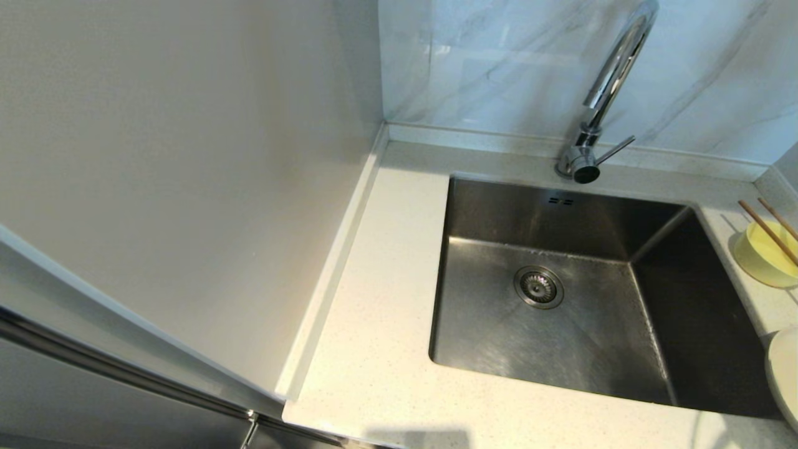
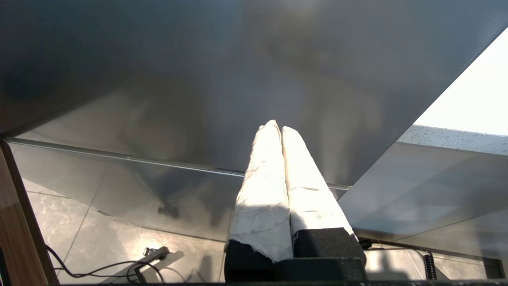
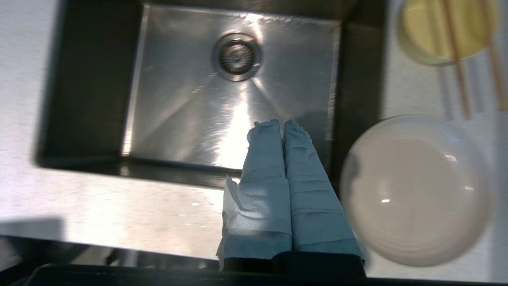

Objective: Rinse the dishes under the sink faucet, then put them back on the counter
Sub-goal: Turn on the faucet

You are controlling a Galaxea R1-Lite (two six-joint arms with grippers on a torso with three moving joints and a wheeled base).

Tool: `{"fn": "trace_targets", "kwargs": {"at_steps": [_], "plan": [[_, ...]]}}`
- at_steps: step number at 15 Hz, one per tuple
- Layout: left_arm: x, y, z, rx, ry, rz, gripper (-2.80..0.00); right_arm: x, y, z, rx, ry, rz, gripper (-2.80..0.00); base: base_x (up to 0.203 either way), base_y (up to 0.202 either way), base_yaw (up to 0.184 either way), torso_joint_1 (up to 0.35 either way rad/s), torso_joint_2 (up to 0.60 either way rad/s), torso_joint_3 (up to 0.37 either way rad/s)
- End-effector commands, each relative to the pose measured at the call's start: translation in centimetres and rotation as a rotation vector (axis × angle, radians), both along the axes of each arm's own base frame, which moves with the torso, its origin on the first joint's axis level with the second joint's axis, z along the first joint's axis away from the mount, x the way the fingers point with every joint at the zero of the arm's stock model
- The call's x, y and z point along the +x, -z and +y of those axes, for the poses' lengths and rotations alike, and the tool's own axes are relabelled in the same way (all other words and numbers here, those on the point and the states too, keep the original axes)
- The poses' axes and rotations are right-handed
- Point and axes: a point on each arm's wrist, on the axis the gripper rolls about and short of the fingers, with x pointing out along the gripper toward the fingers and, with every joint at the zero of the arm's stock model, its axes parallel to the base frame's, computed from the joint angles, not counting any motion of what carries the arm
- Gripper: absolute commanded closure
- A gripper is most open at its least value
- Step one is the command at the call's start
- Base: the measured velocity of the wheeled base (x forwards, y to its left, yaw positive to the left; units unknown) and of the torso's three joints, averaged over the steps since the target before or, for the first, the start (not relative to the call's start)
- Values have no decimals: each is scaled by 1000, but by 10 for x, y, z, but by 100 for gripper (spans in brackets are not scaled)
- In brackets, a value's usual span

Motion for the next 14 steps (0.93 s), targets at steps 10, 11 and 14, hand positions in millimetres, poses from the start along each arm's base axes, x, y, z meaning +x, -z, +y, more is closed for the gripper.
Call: {"fn": "trace_targets", "kwargs": {"at_steps": [10,11,14], "plan": [[0,0,0,0,0,0,0,140,-26,1,223,-46,-153,0,0,0,0,0,0,0],[0,0,0,0,0,0,0,151,-23,1,215,-39,-160,0,0,0,0,0,0,0],[0,0,0,0,-1,0,0,180,-16,1,203,-20,-177,0,0,0,0,0,0,0]]}}
